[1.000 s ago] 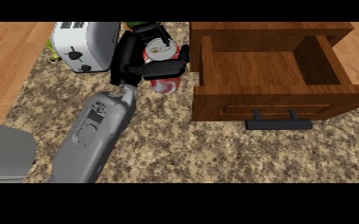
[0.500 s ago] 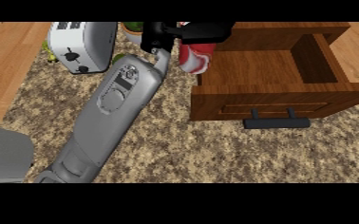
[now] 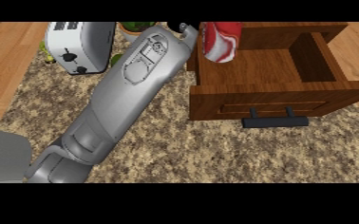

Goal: Pick up the can, place it into the drawer and close the drawer

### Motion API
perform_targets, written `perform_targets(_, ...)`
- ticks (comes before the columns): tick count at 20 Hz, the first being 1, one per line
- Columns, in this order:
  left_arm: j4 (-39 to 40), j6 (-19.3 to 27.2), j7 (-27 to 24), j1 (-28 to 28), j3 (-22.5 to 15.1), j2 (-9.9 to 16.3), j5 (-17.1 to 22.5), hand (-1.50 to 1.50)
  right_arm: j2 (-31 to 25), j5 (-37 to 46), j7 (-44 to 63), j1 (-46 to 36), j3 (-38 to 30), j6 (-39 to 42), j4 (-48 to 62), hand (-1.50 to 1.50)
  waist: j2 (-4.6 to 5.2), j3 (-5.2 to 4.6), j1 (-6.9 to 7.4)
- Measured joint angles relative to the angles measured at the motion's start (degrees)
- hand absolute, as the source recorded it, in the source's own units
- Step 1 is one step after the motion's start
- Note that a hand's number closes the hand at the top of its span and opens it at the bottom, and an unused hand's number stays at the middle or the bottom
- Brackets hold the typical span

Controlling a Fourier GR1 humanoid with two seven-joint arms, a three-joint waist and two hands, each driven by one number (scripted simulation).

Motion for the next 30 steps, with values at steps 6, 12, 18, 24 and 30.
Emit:
perform_targets(6,8.91,1.13,-1.98,-6.46,-2.0,-0.03,4.52,1.5,0.93,1.37,-0.35,0.4,1.74,-0.12,-0.55,-1.5,0.17,0.01,-0.74)
perform_targets(12,15.41,2.64,-5.52,-9.65,-6.02,-0.04,9.24,1.5,0.35,1.13,-0.73,-0.8,1.25,0.32,0.73,-1.5,0.37,0.05,-1.54)
perform_targets(18,20.35,2.46,-7.05,-12.3,-8.54,-0.04,13.43,1.5,0.34,1.86,0.49,-3.0,1.7,-0.64,1.49,-1.5,0.52,0.06,-1.99)
perform_targets(24,23.63,4.73,-11.16,-11.46,-12.69,-0.03,15.99,1.5,-0.2,2.0,0.72,-4.47,1.81,-0.52,2.37,-1.5,0.81,0.09,-2.99)
perform_targets(30,25.7,6.78,-12.49,-11.58,-16.78,-0.04,18.06,1.5,-0.04,2.49,-0.21,-5.89,1.98,-0.83,3.89,-1.5,1.0,0.11,-3.68)
